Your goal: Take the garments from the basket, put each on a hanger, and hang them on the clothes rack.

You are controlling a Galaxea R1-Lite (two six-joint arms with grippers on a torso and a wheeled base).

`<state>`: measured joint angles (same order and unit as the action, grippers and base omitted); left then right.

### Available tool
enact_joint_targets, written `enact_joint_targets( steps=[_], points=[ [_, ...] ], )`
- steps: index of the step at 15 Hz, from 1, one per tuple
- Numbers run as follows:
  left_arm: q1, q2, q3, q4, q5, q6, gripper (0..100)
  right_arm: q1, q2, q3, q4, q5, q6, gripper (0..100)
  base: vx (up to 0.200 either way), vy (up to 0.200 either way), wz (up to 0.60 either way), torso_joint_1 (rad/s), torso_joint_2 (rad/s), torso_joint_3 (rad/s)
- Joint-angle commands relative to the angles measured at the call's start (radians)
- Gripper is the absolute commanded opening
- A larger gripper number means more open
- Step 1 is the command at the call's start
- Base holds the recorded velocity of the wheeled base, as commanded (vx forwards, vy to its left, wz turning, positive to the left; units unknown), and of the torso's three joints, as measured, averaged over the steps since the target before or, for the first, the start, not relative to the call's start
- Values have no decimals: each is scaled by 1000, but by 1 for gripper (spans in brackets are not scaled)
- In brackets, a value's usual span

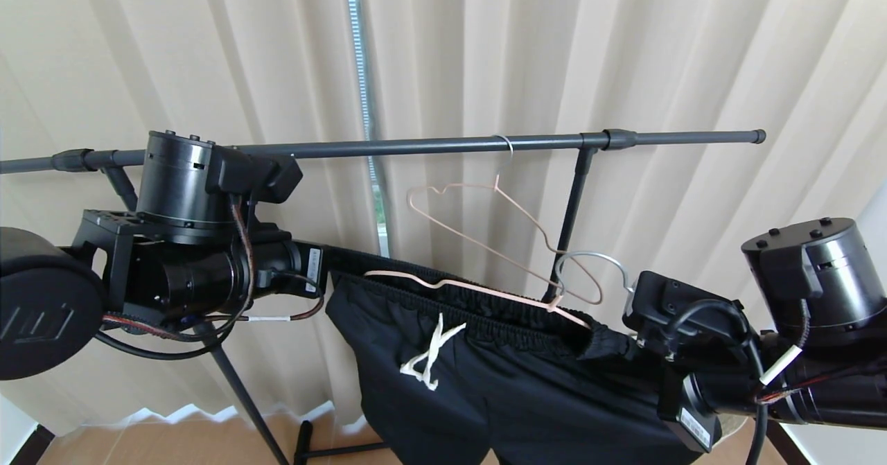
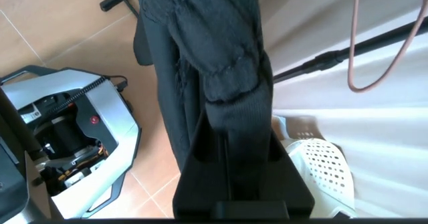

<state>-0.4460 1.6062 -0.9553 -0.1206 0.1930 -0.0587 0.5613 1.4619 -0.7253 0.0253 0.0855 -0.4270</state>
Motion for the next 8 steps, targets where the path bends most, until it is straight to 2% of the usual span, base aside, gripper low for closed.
enact_joint_targets(
  steps=[1,3,5,8],
  points=[
    [4,-3,-6,-1,2,4,0,-4,5,0,2,-3,-1,0,0,0,0,0,0,0],
    [-50,-6,-51,84,2,5,0,-4,38,-3,-7,-64,2,0,0,0,0,0,0,0],
    [-96,-6,-105,180,0,4,0,-1,63,-11,-22,-72,5,0,0,0,0,0,0,0],
    [-166,-5,-149,259,0,4,0,2,90,-8,-74,-73,30,0,0,0,0,0,0,0]
  ],
)
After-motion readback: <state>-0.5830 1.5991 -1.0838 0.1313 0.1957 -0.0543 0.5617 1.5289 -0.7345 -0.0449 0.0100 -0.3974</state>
